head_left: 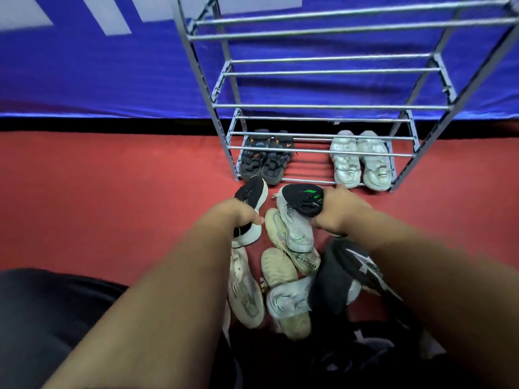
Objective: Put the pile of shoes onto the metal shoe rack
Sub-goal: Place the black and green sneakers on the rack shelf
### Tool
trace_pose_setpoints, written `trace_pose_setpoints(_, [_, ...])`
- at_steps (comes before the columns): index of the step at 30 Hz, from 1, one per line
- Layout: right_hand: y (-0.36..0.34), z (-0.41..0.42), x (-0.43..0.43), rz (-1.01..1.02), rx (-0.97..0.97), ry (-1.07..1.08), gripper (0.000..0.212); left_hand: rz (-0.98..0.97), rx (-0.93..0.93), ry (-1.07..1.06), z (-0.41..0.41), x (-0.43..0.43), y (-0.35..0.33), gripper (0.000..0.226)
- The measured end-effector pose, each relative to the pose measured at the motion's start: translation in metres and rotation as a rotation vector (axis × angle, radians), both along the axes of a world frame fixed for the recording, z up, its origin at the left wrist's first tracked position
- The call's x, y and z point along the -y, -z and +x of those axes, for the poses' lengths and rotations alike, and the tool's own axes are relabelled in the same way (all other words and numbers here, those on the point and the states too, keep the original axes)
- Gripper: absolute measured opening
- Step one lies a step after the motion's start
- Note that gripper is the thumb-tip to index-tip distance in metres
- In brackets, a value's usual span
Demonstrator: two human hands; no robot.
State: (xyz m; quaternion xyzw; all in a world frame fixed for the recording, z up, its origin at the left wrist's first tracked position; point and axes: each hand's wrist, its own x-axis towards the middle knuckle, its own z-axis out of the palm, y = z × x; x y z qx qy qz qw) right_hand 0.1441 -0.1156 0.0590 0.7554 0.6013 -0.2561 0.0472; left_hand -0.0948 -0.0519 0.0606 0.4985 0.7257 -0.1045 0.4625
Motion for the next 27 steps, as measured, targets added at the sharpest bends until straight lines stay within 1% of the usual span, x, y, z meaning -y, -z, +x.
trace_pose_setpoints(2, [-0.031, 0.003, -0.013, 0.012, 0.052, -0.062, 0.039, 0.066, 0.001, 0.003, -0.005, -0.010, -0.033, 0.070])
trace_pose_setpoints(4, [-0.062, 0.003, -0.025, 0.032, 0.114, -0.092, 0.026, 0.115, 0.009, 0.016, -0.006, -0.021, -0.067, 0.065])
trace_pose_setpoints(7, [-0.102, 0.002, -0.037, 0.114, 0.136, -0.085, 0.031, 0.185, 0.019, 0.013, -0.004, -0.036, -0.109, 0.070])
trace_pose_setpoints(10, [-0.121, 0.002, -0.045, 0.185, 0.085, -0.021, 0.030, 0.249, 0.032, 0.008, 0.003, -0.048, -0.119, 0.073])
trace_pose_setpoints(12, [-0.117, 0.004, -0.051, 0.237, 0.022, 0.050, 0.029, 0.313, 0.021, -0.007, 0.010, -0.058, -0.107, 0.074])
trace_pose_setpoints(15, [-0.092, 0.008, -0.065, 0.295, -0.115, 0.197, 0.031, 0.444, -0.087, 0.033, 0.024, -0.073, -0.077, 0.065])
trace_pose_setpoints(18, [-0.057, 0.009, -0.082, 0.352, -0.182, 0.241, 0.036, 0.531, -0.179, 0.056, 0.037, -0.094, -0.044, 0.077])
trace_pose_setpoints(21, [-0.025, 0.014, -0.101, 0.385, -0.191, 0.233, 0.050, 0.607, -0.225, 0.054, 0.047, -0.113, -0.020, 0.088])
trace_pose_setpoints(23, [-0.010, 0.019, -0.114, 0.398, -0.167, 0.229, 0.055, 0.656, -0.236, 0.035, 0.053, -0.127, -0.007, 0.092])
trace_pose_setpoints(25, [0.000, 0.023, -0.131, 0.411, -0.164, 0.238, 0.061, 0.698, -0.225, 0.013, 0.058, -0.143, 0.004, 0.090])
trace_pose_setpoints(27, [0.007, 0.024, -0.151, 0.411, -0.168, 0.241, 0.065, 0.732, -0.197, -0.011, 0.061, -0.159, 0.016, 0.082])
